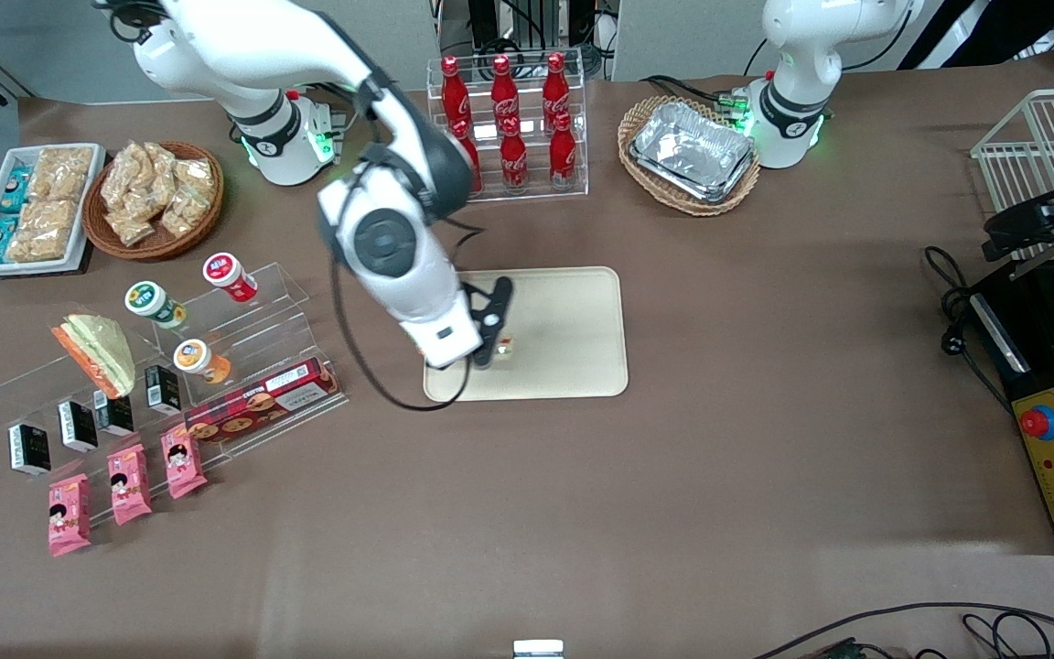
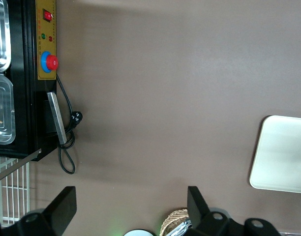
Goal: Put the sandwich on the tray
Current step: 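Carry the held sandwich with the right gripper over the cream tray, then lower the sandwich onto the tray and open the right gripper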
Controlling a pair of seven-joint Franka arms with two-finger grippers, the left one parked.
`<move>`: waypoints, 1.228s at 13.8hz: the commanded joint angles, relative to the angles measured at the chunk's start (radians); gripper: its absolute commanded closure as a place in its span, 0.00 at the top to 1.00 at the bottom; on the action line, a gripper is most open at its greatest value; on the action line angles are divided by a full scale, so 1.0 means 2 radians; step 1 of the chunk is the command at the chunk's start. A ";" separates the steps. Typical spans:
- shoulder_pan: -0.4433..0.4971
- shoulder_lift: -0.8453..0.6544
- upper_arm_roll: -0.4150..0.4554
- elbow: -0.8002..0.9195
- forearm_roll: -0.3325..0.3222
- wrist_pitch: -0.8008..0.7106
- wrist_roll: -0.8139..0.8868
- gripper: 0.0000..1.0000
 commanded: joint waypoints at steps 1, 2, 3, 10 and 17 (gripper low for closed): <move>0.045 0.038 -0.006 0.004 -0.031 0.056 0.033 0.25; 0.049 0.046 -0.006 0.004 -0.031 0.066 0.033 0.25; 0.049 0.057 -0.006 0.004 -0.030 0.085 0.034 0.25; 0.069 0.107 -0.007 0.004 -0.030 0.156 0.051 0.26; 0.069 0.117 -0.008 0.003 -0.030 0.171 0.072 0.47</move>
